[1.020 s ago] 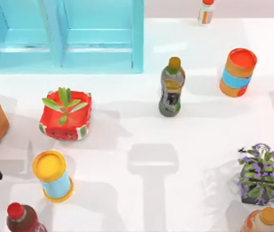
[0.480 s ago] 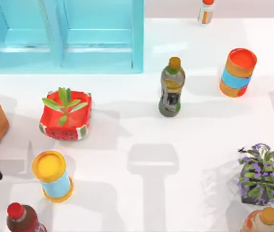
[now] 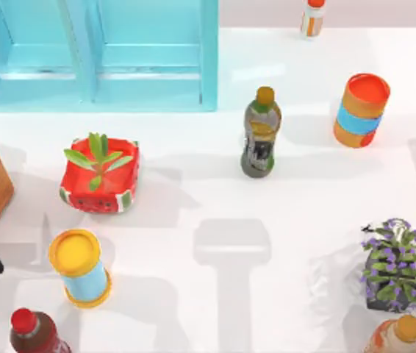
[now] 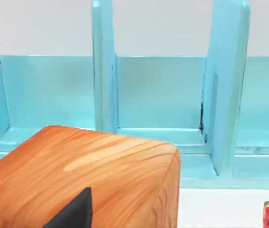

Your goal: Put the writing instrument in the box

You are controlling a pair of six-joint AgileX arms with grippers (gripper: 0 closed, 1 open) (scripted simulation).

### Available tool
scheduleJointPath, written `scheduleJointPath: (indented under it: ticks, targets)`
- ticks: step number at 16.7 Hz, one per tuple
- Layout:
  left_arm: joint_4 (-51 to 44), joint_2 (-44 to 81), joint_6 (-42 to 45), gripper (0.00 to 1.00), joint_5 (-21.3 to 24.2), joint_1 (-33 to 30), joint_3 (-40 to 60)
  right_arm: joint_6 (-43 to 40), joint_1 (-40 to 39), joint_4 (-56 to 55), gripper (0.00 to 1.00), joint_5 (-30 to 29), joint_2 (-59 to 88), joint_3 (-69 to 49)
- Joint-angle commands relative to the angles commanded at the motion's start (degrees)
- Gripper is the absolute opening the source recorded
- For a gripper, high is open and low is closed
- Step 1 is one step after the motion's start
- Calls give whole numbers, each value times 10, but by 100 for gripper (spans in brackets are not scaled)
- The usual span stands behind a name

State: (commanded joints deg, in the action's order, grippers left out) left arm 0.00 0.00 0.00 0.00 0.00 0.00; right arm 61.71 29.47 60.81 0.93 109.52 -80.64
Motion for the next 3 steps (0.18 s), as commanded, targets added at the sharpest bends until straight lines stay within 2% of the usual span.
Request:
scheduleJointPath:
  ticks: [3]
  targets:
    - [0, 0, 0, 100, 0, 0, 0, 0, 0, 0, 100, 0, 0, 0]
